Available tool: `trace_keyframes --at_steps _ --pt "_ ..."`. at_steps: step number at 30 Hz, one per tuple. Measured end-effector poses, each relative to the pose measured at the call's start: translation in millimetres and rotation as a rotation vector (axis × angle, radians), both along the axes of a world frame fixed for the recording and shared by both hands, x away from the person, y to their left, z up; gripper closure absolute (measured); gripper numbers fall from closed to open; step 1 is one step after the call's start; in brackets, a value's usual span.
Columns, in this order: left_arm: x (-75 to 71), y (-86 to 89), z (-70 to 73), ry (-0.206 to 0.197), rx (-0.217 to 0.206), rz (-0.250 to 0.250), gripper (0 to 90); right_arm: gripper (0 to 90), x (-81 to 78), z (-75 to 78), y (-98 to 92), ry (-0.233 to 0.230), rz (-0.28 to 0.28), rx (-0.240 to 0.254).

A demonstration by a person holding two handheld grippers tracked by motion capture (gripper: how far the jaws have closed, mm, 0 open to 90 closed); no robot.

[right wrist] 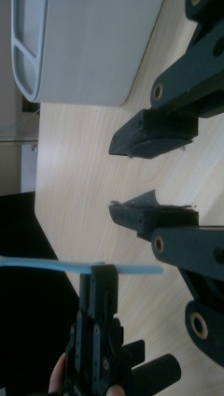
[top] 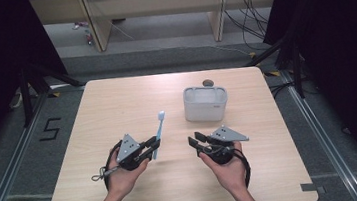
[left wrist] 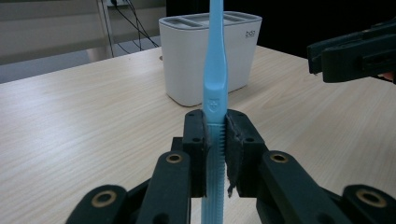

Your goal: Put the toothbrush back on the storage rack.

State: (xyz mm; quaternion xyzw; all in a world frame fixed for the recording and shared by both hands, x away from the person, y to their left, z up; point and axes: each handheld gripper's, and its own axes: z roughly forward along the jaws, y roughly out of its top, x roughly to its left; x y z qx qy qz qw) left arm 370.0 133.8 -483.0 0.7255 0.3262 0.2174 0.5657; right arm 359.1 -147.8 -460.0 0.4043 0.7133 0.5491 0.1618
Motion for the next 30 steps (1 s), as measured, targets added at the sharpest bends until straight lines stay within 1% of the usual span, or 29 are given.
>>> trace_keyframes --at_steps 1,2,3,4,5,6,7,8,9,10,12,13,14,15,16,17,18,19,21,22,24,25,27,29,30 --pt "0.5 -1.3 -0.6 -0.005 -0.006 -0.005 78.1 66.1 0.0 0.7 1.3 -0.009 0.000 -0.009" --pt "-0.2 -2.2 -0.1 -0.001 0.002 -0.003 78.1 66.4 0.1 1.5 2.8 -0.011 0.004 -0.009" --pt "-0.2 -3.3 -0.1 -0.002 0.004 -0.007 78.1 66.9 0.8 2.3 4.1 -0.027 0.006 -0.017" --pt "-0.5 -4.4 -0.1 -0.001 0.003 -0.008 78.1 67.2 0.7 2.9 6.5 -0.020 0.012 0.003" --pt "-0.6 -5.4 0.0 -0.004 0.003 -0.010 78.1 67.2 0.5 3.8 8.5 -0.015 0.010 0.005" --pt "-0.4 -6.7 -0.3 -0.006 -0.001 -0.015 78.1 67.3 2.2 4.5 9.3 -0.037 0.024 -0.012" --pt "-0.1 -8.1 -0.8 -0.010 -0.012 -0.021 78.1 67.3 1.7 5.2 12.0 -0.020 0.027 0.001" --pt "-0.7 -8.9 -0.3 -0.012 -0.006 -0.018 78.1 67.4 0.8 6.6 13.8 -0.014 0.020 -0.001" --pt "-1.3 -9.5 0.2 -0.014 0.001 -0.016 78.1 67.5 2.9 6.3 15.1 -0.036 0.030 -0.009" --pt "-1.3 -10.7 0.3 -0.017 -0.001 -0.018 78.1 67.5 2.0 7.8 17.2 -0.018 0.037 0.008" --pt "-1.5 -12.3 0.4 -0.025 -0.001 -0.019 78.1 67.6 3.6 8.5 19.9 -0.040 0.043 0.011" --pt "-1.9 -13.5 0.2 -0.025 -0.006 -0.017 78.1 67.7 2.8 10.3 20.8 -0.029 0.037 0.009" --pt "-2.0 -14.4 0.1 -0.026 -0.007 -0.018 78.2 67.8 5.1 9.9 21.8 -0.064 0.043 0.005" --pt "-2.1 -14.9 -0.1 -0.029 -0.004 -0.018 78.1 67.9 4.2 11.2 23.7 -0.038 0.041 0.017" --pt "-1.9 -16.2 -0.9 -0.035 -0.015 -0.021 78.1 68.0 4.4 11.6 24.9 -0.042 0.035 0.020" --pt "-2.5 -16.8 -0.8 -0.032 -0.011 -0.018 78.1 68.2 5.6 12.3 25.8 -0.056 0.044 0.017" --pt "-2.8 -17.3 -0.9 -0.032 -0.010 -0.017 78.1 68.3 5.2 13.1 27.2 -0.044 0.041 0.032" --pt "-2.9 -17.9 -0.9 -0.032 -0.010 -0.017 78.1 68.3 6.8 13.4 28.0 -0.063 0.045 0.023" --pt "-3.0 -19.1 -0.9 -0.038 -0.012 -0.018 78.1 68.5 7.3 14.8 29.9 -0.054 0.049 0.025" --pt "-3.0 -19.9 -0.7 -0.039 -0.012 -0.022 78.1 68.6 8.3 15.0 30.6 -0.066 0.048 0.021" --pt "-3.5 -21.1 -0.4 -0.038 -0.014 -0.023 78.1 68.8 7.8 16.5 33.3 -0.047 0.049 0.037" --pt "-3.7 -21.7 -0.1 -0.037 -0.012 -0.024 78.1 68.9 9.1 16.3 33.5 -0.068 0.052 0.030" --pt "-3.9 -23.2 0.1 -0.040 -0.011 -0.028 78.1 69.0 9.6 17.1 35.5 -0.062 0.057 0.034" --pt "-3.2 -25.2 -0.6 -0.049 -0.023 -0.037 78.1 69.1 10.4 16.8 37.3 -0.073 0.060 0.040" --pt "-4.5 -25.5 0.4 -0.041 -0.010 -0.031 78.1 69.2 10.6 16.9 38.3 -0.073 0.058 0.038"
